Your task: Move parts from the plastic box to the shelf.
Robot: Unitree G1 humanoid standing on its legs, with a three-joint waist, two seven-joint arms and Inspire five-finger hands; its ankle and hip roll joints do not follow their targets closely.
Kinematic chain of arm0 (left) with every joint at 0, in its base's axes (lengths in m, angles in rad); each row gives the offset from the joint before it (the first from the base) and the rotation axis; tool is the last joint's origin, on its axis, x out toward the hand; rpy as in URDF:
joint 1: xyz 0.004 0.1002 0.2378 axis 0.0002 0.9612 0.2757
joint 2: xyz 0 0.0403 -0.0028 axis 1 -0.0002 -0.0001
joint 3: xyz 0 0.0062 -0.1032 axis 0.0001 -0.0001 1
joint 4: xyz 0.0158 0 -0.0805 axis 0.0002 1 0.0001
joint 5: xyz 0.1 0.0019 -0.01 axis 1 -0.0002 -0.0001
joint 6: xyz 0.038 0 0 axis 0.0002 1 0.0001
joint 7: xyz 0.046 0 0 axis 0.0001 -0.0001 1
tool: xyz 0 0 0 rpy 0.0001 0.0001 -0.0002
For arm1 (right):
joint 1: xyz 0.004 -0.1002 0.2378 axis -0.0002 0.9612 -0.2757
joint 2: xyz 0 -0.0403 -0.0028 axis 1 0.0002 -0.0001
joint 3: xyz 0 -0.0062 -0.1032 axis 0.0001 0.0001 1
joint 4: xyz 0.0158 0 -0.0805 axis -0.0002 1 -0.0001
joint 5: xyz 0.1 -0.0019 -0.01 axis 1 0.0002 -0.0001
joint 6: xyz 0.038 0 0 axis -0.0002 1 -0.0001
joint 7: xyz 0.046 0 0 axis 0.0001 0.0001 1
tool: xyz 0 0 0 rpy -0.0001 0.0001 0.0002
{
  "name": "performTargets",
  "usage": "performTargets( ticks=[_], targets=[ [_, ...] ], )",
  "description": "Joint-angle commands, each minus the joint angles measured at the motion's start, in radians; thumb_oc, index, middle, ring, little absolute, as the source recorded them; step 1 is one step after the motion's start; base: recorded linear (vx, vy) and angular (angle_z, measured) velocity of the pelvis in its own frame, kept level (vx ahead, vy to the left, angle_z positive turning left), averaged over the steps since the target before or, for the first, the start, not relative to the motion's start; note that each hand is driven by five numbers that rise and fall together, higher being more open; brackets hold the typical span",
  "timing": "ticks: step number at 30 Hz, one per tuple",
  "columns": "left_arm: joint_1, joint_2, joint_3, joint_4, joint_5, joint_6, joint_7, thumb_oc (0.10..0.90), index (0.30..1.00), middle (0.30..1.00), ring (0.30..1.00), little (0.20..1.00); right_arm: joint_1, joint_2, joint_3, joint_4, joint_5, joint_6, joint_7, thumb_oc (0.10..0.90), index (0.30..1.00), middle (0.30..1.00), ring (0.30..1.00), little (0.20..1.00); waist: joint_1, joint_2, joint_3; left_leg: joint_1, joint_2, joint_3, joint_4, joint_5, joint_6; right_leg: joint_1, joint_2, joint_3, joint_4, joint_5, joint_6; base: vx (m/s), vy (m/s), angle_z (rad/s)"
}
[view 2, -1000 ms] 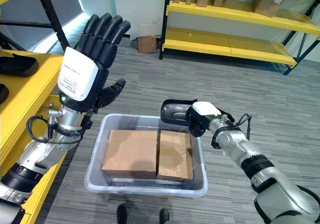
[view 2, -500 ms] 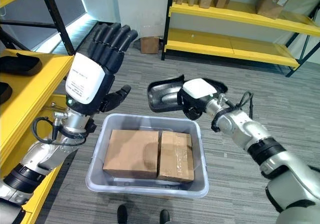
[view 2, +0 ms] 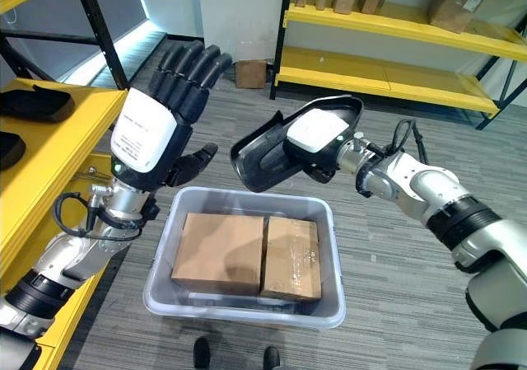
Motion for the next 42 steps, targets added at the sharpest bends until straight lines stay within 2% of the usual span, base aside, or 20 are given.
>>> performTargets(
  ticks=[1, 9, 13, 26, 42],
  targets=[
    [-0.067, 0.040, -0.045, -0.038, -0.019, -0.016, 0.038, 0.900, 1.000, 1.000, 1.000, 1.000, -0.209, -0.043, 0.047, 0.027, 0.004, 0.018, -0.076, 0.400, 0.300, 0.300, 0.300, 0.300, 0.022, -0.067, -0.168, 0.074, 0.084, -0.034, -0.008, -0.110, -0.063, -0.028, -0.101, 0.059, 0.030, -0.003, 0.096, 0.00, 0.000, 0.00],
    [-0.064, 0.044, -0.043, -0.048, -0.018, -0.025, 0.040, 0.900, 1.000, 1.000, 1.000, 1.000, -0.321, -0.069, 0.127, 0.071, -0.025, 0.027, -0.093, 0.400, 0.300, 0.300, 0.300, 0.300, 0.020, -0.069, -0.168, 0.071, 0.086, -0.030, -0.008, -0.102, -0.064, -0.031, -0.102, 0.062, 0.029, 0.005, 0.096, 0.01, 0.001, 0.00],
    [-0.053, 0.049, -0.037, -0.046, -0.031, -0.032, 0.037, 0.900, 1.000, 1.000, 1.000, 1.000, -0.362, -0.082, 0.134, 0.129, -0.023, 0.042, -0.123, 0.400, 0.300, 0.300, 0.300, 0.300, 0.018, -0.070, -0.171, 0.072, 0.087, -0.032, -0.008, -0.111, -0.065, -0.028, -0.100, 0.061, 0.026, -0.002, 0.097, 0.02, 0.000, 0.00],
    [-0.029, 0.070, -0.031, -0.043, -0.062, -0.045, 0.013, 0.900, 1.000, 1.000, 1.000, 1.000, -0.482, -0.139, 0.174, 0.133, 0.033, 0.051, -0.160, 0.400, 0.300, 0.300, 0.300, 0.300, 0.012, -0.071, -0.172, 0.071, 0.088, -0.033, -0.008, -0.112, -0.066, -0.029, -0.099, 0.061, 0.028, -0.004, 0.098, 0.01, 0.000, 0.00],
    [-0.014, 0.030, -0.015, -0.014, -0.101, -0.048, -0.005, 0.900, 1.000, 1.000, 1.000, 1.000, -0.402, -0.111, -0.065, 0.069, 0.377, 0.020, -0.128, 0.400, 0.300, 0.300, 0.300, 0.300, 0.004, -0.070, -0.174, 0.080, 0.091, -0.024, -0.008, -0.114, -0.064, -0.030, -0.096, 0.073, 0.029, -0.004, 0.094, 0.01, 0.001, 0.00]
  ],
)
